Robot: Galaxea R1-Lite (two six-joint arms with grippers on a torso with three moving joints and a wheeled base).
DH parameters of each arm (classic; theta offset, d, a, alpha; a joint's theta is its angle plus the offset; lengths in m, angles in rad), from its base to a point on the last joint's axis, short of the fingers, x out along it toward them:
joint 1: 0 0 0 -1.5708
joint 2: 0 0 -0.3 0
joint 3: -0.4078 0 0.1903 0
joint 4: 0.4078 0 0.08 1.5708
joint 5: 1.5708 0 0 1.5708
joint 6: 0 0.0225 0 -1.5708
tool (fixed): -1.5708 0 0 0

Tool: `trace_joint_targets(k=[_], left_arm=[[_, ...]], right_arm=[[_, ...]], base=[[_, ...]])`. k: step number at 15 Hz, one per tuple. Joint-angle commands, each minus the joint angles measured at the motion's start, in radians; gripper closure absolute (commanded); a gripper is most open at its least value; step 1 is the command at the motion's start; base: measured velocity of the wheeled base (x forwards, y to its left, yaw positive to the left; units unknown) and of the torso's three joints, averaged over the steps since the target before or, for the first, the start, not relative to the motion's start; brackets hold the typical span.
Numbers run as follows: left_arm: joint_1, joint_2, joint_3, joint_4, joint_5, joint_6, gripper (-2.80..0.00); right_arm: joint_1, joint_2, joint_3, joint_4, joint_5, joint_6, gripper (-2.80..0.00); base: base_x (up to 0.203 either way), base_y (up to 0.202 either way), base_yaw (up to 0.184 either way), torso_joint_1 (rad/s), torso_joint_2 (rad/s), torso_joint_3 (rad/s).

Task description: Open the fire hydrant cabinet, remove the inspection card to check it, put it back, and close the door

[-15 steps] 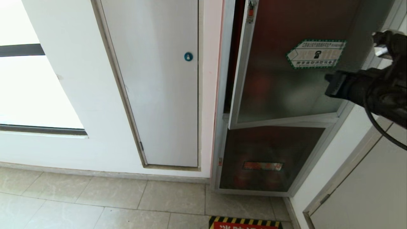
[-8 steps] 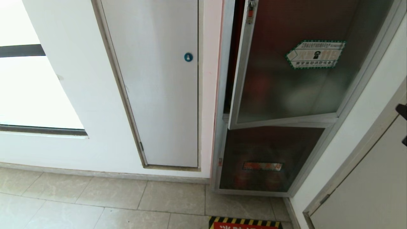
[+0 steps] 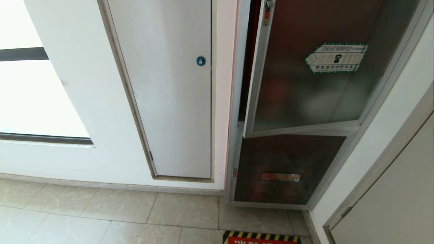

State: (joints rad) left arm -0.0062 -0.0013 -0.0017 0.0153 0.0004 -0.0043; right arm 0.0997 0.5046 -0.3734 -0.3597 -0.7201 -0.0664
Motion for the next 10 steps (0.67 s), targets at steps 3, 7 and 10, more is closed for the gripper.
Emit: trace_joint_targets(k=[3, 7, 10], left_arm=[[0.000, 0.001, -0.001, 0.000, 0.000, -0.001, 0.00], [0.000, 0.001, 0.000, 0.000, 0.001, 0.000, 0.00], [0.000, 0.001, 0.000, 0.000, 0.001, -0.002, 0.00]], right_arm=[[-0.060, -0.237, 0.052, 0.103, 0.011, -0.003, 0.00], [-0.085, -0.407, 0.143, 0.169, 0.262, -0.007, 0.00], [-0.093, -0.509, 0.240, 0.250, 0.454, -0.031, 0.00]], base=[[0.000, 0.000, 0.000, 0.000, 0.00, 0.000], [0.000, 0.000, 0.000, 0.000, 0.00, 0.000], [0.000, 0.000, 0.000, 0.000, 0.00, 0.000]])
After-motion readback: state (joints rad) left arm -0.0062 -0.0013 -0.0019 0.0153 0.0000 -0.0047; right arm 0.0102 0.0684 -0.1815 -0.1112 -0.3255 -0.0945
